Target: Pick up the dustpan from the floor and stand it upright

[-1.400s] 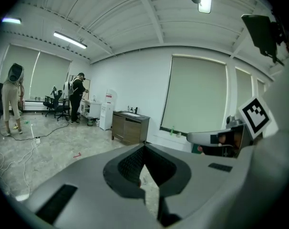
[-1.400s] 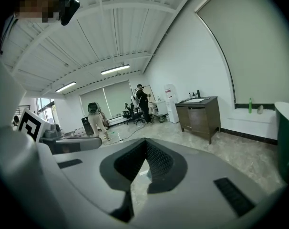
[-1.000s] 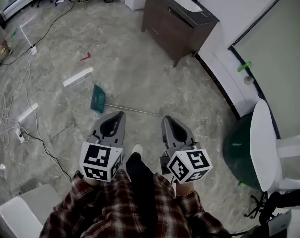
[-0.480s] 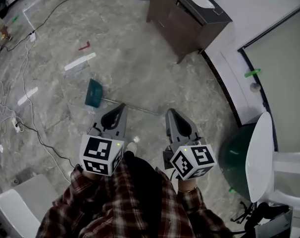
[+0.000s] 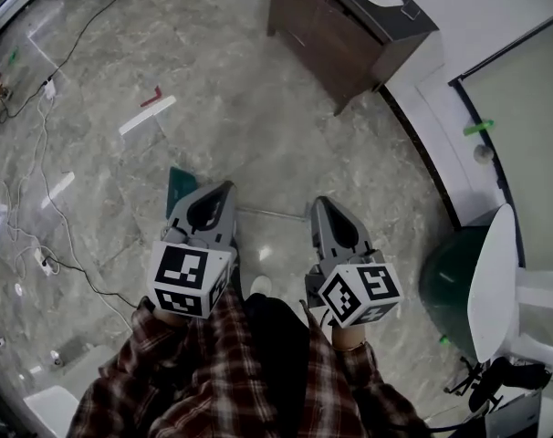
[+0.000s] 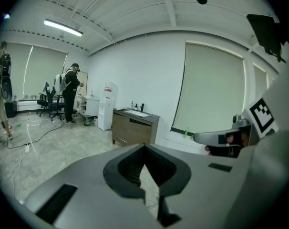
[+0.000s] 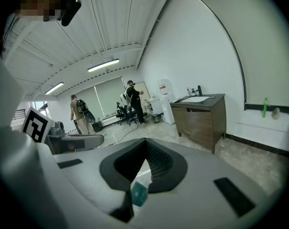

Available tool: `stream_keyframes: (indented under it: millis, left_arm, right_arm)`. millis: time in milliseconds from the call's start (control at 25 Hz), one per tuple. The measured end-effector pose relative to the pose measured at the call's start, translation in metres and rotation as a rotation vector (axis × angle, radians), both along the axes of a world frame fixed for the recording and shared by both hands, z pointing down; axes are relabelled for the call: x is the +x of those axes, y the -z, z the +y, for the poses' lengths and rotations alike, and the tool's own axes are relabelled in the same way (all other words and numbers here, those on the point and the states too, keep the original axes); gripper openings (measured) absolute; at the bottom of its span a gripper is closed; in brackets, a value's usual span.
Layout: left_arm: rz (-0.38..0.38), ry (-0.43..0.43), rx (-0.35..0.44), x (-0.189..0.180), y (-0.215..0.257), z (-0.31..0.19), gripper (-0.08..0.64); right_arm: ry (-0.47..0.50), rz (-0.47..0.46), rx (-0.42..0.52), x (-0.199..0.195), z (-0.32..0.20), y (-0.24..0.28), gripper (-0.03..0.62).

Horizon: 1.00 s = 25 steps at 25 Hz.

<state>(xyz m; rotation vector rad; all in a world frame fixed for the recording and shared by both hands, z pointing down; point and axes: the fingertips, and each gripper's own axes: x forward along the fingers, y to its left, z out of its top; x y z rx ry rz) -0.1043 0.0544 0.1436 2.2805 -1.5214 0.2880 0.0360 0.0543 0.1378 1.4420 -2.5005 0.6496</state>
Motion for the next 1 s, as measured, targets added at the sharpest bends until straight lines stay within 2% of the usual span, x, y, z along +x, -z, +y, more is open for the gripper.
stream_keyframes:
  millis: [200, 400, 680, 840, 1000]
  left_arm:
    - [-0.013, -0.083, 0.027, -0.015, 0.011, -0.072, 0.002]
    - [-0.033, -0.184, 0.015, -0.013, 0.004, -0.113, 0.002]
    - [-0.062, -0.327, -0.076, 0.029, -0.037, -0.139, 0.000]
    - [-0.064, -0.348, -0.118, 0.054, -0.057, -0.149, 0.000]
    - [-0.060, -0.334, -0.140, 0.074, -0.072, -0.153, 0.002]
  right_arm:
    - [-0.069, -0.001, 0.017, -0.021, -0.061, 0.007, 0.011]
    - [-0.151, -0.002, 0.004, -0.026, -0.095, 0.001, 0.011]
    - [-0.312, 0.034, -0.087, 0.020, -0.113, -0.041, 0.011]
    - [-0.364, 0.049, -0.130, 0.053, -0.120, -0.058, 0.011]
    - [-0.368, 0.083, -0.164, 0.080, -0.123, -0.077, 0.011]
